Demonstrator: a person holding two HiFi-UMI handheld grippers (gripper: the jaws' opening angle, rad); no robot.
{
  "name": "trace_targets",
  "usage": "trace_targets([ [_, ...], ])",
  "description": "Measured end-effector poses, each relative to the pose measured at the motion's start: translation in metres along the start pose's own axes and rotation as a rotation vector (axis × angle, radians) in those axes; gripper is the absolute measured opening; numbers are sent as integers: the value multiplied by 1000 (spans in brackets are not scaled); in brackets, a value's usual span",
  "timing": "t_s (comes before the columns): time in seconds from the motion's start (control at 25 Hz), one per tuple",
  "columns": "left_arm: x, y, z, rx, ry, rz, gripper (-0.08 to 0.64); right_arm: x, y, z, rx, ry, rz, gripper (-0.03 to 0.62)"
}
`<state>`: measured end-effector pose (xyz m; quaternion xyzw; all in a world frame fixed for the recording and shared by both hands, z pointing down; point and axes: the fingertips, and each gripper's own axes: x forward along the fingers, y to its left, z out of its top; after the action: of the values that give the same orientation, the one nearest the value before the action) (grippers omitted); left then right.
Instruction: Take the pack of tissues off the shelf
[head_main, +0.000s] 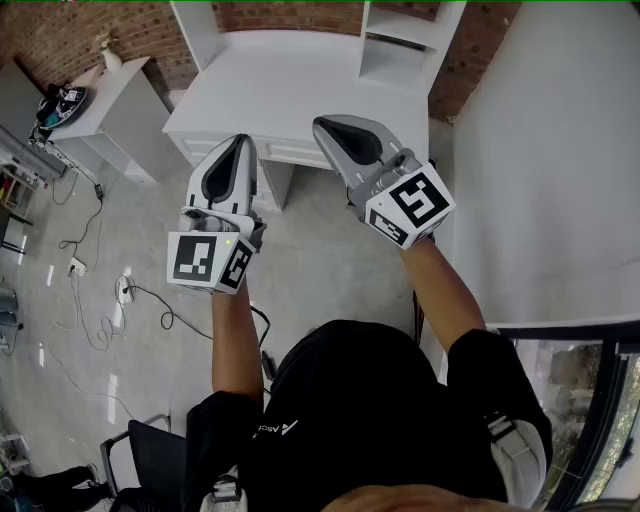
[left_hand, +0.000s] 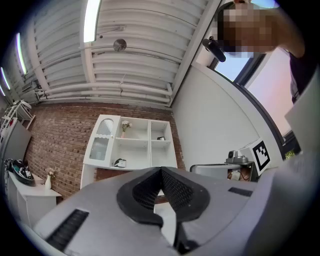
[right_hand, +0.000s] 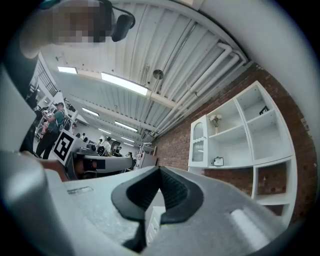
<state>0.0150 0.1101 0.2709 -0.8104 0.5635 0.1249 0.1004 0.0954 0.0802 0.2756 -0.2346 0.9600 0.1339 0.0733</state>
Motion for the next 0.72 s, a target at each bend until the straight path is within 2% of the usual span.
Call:
trace_targets([
  [0.24, -14, 27, 5, 1, -9, -11, -2, 27, 10, -1, 40, -26, -25, 2],
  [0.52, -19, 60, 14, -3, -11, -29, -2, 68, 12, 15, -2, -18, -37, 3],
  [0.72, -12, 86, 9, -8, -9, -20, -2, 100, -7, 11, -8, -6, -68, 3],
])
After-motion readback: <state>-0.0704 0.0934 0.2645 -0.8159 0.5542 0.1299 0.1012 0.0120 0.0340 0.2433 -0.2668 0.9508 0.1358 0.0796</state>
